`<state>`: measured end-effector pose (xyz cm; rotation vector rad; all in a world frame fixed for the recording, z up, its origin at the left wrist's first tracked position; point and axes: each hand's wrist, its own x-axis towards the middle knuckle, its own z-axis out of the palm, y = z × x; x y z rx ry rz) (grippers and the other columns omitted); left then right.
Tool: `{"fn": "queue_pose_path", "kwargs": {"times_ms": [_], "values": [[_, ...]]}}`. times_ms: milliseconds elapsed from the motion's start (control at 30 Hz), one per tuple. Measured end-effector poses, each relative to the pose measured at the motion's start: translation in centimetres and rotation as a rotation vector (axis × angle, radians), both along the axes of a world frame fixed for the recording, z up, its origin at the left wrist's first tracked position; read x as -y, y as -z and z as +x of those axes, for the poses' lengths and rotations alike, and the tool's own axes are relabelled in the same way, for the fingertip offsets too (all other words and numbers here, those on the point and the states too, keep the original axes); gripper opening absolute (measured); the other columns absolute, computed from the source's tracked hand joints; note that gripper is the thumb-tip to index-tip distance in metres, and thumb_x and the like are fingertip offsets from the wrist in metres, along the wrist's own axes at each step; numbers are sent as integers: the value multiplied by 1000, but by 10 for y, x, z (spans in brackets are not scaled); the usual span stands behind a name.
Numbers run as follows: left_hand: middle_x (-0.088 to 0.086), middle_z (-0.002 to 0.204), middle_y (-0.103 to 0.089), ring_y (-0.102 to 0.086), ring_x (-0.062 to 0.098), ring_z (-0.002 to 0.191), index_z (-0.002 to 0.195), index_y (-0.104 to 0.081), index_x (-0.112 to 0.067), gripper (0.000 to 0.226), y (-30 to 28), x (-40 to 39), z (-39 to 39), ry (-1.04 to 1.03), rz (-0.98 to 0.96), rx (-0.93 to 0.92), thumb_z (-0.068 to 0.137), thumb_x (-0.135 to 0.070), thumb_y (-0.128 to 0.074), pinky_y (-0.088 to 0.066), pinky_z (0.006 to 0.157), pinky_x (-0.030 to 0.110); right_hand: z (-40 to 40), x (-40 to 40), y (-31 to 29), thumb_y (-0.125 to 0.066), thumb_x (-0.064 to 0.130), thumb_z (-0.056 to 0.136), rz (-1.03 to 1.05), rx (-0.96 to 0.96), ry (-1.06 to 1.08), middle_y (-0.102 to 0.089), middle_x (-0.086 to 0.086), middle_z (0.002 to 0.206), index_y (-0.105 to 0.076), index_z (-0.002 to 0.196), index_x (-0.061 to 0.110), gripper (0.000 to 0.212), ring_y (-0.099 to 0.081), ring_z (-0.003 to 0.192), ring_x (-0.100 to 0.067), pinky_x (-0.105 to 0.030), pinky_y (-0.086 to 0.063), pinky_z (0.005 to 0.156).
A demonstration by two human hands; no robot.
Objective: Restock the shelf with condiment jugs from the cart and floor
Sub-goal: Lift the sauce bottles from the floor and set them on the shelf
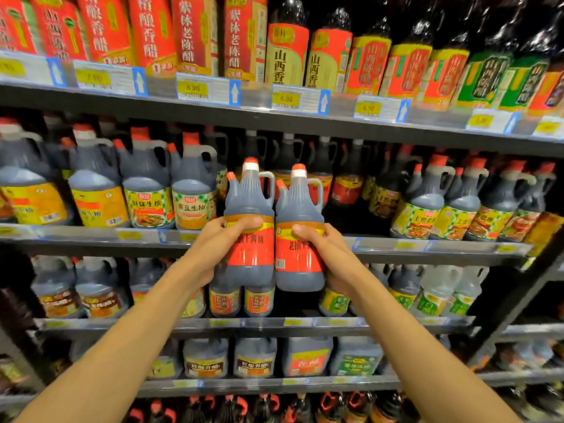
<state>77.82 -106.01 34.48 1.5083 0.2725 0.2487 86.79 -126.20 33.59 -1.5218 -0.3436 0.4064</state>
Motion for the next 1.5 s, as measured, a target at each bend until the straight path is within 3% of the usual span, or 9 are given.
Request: {"fn": "queue_pose_path", "kwargs": {"times_ms": [367, 467, 567, 700, 867, 1000, 1133, 1233, 1500], "values": [[3, 98, -79, -76, 20, 90, 112, -72, -14, 54, -7, -12, 39, -56, 125, 77, 74, -51, -80, -60, 85, 41, 57, -22, -13, -85, 47, 72, 50, 119, -65, -76, -9, 111, -55, 128, 12, 73, -75, 99, -26, -52, -59, 88], [4, 96, -79, -77, 20, 88, 113, -71, -12, 51, -15, -12, 49, -52, 87, 87, 76, -46, -80, -61, 77, 36, 66, -23, -19, -87, 50, 69, 46, 113, -90, -76, -8, 112, -56, 129, 14, 77, -74, 101, -26, -53, -59, 88], [4, 96, -79, -77, 21, 90, 112, -71, -13, 59, -22, -16, 59, -55, 93, 80, 69, -52, -83, -61, 84, 40, 76, -24, -27, -83, 45, 76, 55, 122, -113, -76, -9, 111, -60, 129, 11, 67, -74, 101, -26, -46, -60, 86], [6, 96, -79, -76, 23, 92, 109, -71, -14, 50, -28, -21, 71, -56, 96, 93, 74, -48, -81, -59, 88, 44, 85, -25, -39, -80, 48, 78, 29, 120, -128, -77, -9, 108, -61, 126, 11, 64, -75, 99, -25, -43, -61, 80], [4, 100, -79, -76, 20, 94, 115, -68, -15, 45, -36, -27, 84, -37, 141, 164, 78, -38, -81, -59, 78, 37, 92, -26, -40, -76, 35, 86, 65, 158, -129, -78, -10, 105, -65, 122, 8, 46, -75, 98, -25, -41, -61, 81], [6, 105, -78, -75, 20, 96, 119, -68, -12, 54, -25, -34, 93, -22, 196, 169, 74, -35, -86, -59, 82, 39, 102, -29, -26, -76, 23, 87, 146, 178, -128, -77, -6, 108, -63, 121, 17, 37, -74, 101, -23, -37, -61, 78], [6, 105, -78, -74, 21, 100, 119, -67, -10, 49, -17, -36, 99, -30, 166, 187, 77, -29, -84, -58, 82, 36, 117, -34, -20, -79, 19, 82, 181, 211, -143, -75, -5, 115, -53, 132, 18, 56, -73, 104, -22, -38, -60, 80], [5, 110, -76, -73, 22, 103, 123, -63, -13, 63, -16, -38, 109, -47, 178, 245, 67, -28, -89, -58, 88, 41, 128, -36, -19, -84, 20, 72, 183, 225, -146, -74, -6, 118, -49, 136, 14, 74, -72, 106, -23, -42, -58, 88], [2, 117, -74, -72, 20, 107, 130, -59, -19, 84, 8, -46, 127, -36, 161, 197, 54, -36, -91, -55, 98, 48, 151, -35, -11, -80, 5, 76, 82, 272, -316, -70, -8, 126, -48, 137, 18, 71, -67, 118, -26, -48, -52, 103]]}}
